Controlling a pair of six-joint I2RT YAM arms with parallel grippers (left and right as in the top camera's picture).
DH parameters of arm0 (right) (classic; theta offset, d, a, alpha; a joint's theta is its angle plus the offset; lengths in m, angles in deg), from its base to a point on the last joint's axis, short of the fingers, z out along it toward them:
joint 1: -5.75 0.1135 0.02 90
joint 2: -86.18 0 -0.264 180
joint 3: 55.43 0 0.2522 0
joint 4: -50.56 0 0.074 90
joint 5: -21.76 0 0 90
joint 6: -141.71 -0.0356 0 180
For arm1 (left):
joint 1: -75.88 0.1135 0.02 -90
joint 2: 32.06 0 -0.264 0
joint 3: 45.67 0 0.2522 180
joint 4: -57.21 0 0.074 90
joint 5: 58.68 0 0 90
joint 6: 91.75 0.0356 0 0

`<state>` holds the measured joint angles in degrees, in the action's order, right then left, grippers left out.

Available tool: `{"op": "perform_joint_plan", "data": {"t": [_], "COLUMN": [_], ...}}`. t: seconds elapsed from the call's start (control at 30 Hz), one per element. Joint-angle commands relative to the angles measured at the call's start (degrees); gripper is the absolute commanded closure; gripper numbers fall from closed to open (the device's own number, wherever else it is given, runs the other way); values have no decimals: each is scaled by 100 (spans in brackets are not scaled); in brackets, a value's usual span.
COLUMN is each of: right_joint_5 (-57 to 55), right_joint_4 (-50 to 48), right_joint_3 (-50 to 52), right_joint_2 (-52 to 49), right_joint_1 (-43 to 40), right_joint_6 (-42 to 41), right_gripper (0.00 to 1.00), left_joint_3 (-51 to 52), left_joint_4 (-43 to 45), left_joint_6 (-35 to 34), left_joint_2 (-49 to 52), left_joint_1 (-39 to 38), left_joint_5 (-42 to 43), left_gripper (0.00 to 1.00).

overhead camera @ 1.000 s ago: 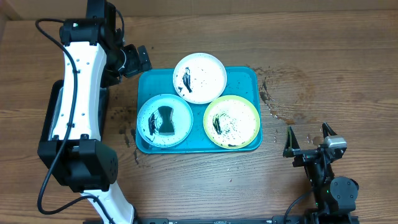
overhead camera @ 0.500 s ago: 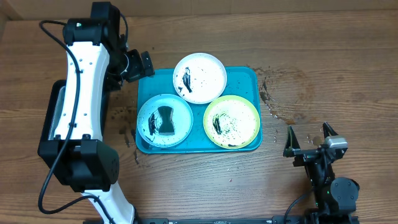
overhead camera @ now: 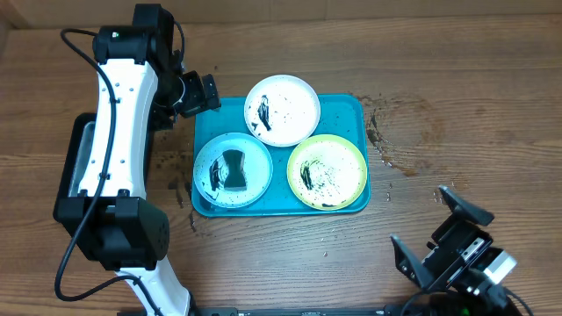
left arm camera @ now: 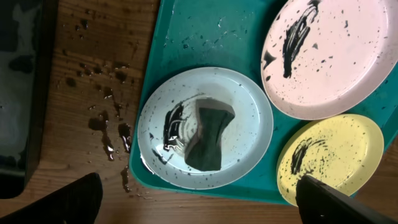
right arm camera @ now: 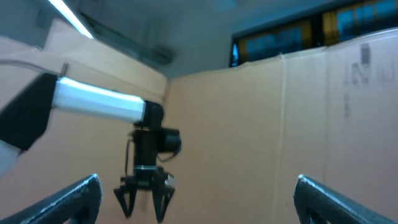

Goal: Clean dirty plates on tray and stack at the side
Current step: 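Move the right gripper over the tray toward the light-blue plate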

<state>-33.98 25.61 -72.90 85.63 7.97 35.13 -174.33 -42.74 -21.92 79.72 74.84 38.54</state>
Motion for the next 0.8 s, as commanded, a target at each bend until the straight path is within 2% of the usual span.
{"op": "perform_joint_plan", "data": {"t": [0.0, 0.13, 0.2, 0.23, 0.37, 0.43, 0.47, 0.53, 0.6, 0.67, 0.7, 0.77], "right_joint_5": [-369, -155, -131, 221, 1895, 2448, 2581, 2579, 2293, 1279, 553, -389], "right_joint_4": [1486, 4817, 6245, 7134, 7560, 7044, 6743, 6540, 6607, 6988, 7248, 7573], "right_joint_3": [-1523, -3917, -4981, -5807, -6623, -6631, -6631, -6636, -6642, -6653, -6658, -6658], "right_joint_2": [-433, -1958, -2861, -3674, -4977, -5421, -5755, -6194, -6640, -7112, -7396, -7943], "right_joint_1": [-42, -42, -42, -35, -35, -24, 2, 127, 376, 774, 1038, 1513], "right_joint_6": [101, 1180, 1272, 1145, 271, -157, -608, -966, -964, -1032, -1095, -1252], "right_gripper": [0, 0, 0, 0, 0, 0, 0, 0, 4, 18, 21, 22], "left_joint_3": [-22, -24, -22, -22, -24, -24, -22, -22, -22, -22, -22, -22], "left_joint_4": [-17, -17, -15, -15, -17, -28, -42, -42, -42, -42, -44, -46], "left_joint_6": [87, 87, 87, 85, 85, 85, 85, 83, 83, 83, 85, 83], "left_joint_2": [31, 31, 31, 31, 31, 31, 31, 31, 31, 31, 31, 31], "left_joint_1": [-11, -11, -11, -11, -11, -11, -11, -11, -13, -13, -13, -13], "left_joint_5": [-17, -17, -17, -17, -15, -15, -15, -15, -15, -13, -15, -13], "left_gripper": [3, 2, 2, 3, 3, 3, 3, 4, 4, 4, 4, 2]}}
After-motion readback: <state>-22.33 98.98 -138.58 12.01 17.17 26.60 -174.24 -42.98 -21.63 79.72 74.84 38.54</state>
